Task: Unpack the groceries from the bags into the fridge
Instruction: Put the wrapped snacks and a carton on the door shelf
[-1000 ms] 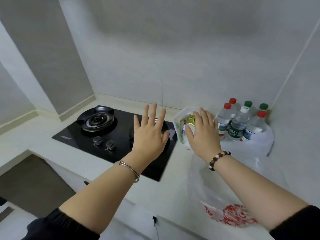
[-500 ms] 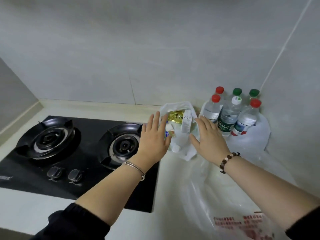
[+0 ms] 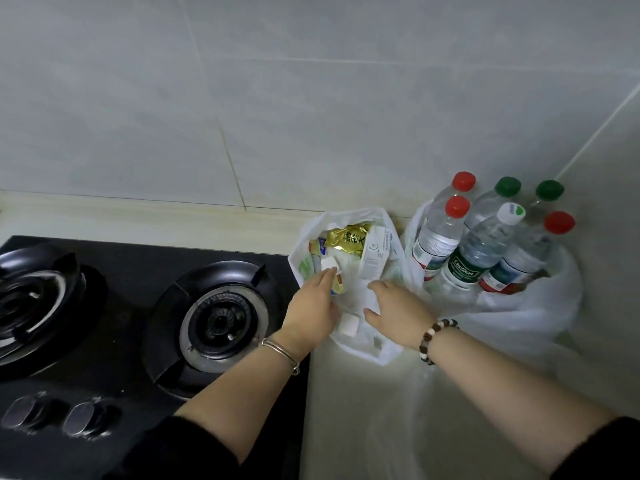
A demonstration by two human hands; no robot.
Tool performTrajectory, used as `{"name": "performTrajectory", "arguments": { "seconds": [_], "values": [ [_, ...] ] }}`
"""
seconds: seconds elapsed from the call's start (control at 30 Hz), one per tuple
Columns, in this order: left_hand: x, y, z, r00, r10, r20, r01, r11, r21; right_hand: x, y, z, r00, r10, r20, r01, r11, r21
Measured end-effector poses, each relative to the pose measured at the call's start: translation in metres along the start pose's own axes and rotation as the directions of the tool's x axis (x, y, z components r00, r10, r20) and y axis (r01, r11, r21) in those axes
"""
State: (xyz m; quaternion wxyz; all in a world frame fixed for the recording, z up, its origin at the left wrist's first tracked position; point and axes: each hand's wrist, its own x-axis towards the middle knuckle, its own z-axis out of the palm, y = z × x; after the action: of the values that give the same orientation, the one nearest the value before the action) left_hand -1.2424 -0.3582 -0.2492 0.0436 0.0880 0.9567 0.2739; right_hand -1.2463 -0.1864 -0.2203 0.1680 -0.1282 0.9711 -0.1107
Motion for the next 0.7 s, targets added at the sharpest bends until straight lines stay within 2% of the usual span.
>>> {"name": "performTrajectory", "arguments": {
  "seconds": [0.13, 0.23, 0.3, 0.37, 0.47, 0.53, 0.6, 0.7],
  "values": [
    [0.024, -0.004, 0.015, 0.995, -0.059, 0.085, 0.058, 0.998, 0.022, 0.018, -0.006, 0.014, 0.987, 0.002, 0.158, 0.005, 0.999, -0.047],
    [0.036, -0.009, 0.021, 0.994, -0.055, 0.092, 0.050, 0.997, 0.053, 0.028, -0.010, 0.023, 0.982, -0.002, 0.190, 0.015, 0.998, -0.069],
    [0.041, -0.012, 0.022, 0.999, -0.013, 0.039, 0.010, 0.997, 0.072, 0.032, -0.011, 0.021, 0.992, -0.031, 0.124, 0.042, 0.995, -0.086],
    [0.047, -0.013, 0.019, 0.998, 0.048, -0.033, -0.045, 0.995, 0.085, 0.037, -0.007, 0.014, 0.993, -0.108, -0.043, 0.102, 0.985, -0.139],
    [0.068, -0.018, 0.017, 0.990, 0.115, -0.086, -0.106, 0.990, 0.096, 0.046, 0.001, -0.006, 0.918, -0.205, -0.341, 0.120, 0.959, -0.255],
    [0.087, -0.020, 0.019, 0.988, 0.140, -0.070, -0.132, 0.985, 0.112, 0.055, 0.004, -0.018, 0.864, -0.199, -0.462, 0.086, 0.963, -0.256],
    [0.104, -0.018, 0.021, 0.989, 0.146, -0.013, -0.141, 0.975, 0.174, 0.062, 0.005, -0.027, 0.860, -0.175, -0.480, 0.054, 0.965, -0.256],
    [0.121, -0.010, 0.025, 0.990, 0.125, 0.058, -0.137, 0.953, 0.271, 0.072, 0.009, -0.030, 0.907, -0.112, -0.405, 0.001, 0.964, -0.264]
  ]
}}
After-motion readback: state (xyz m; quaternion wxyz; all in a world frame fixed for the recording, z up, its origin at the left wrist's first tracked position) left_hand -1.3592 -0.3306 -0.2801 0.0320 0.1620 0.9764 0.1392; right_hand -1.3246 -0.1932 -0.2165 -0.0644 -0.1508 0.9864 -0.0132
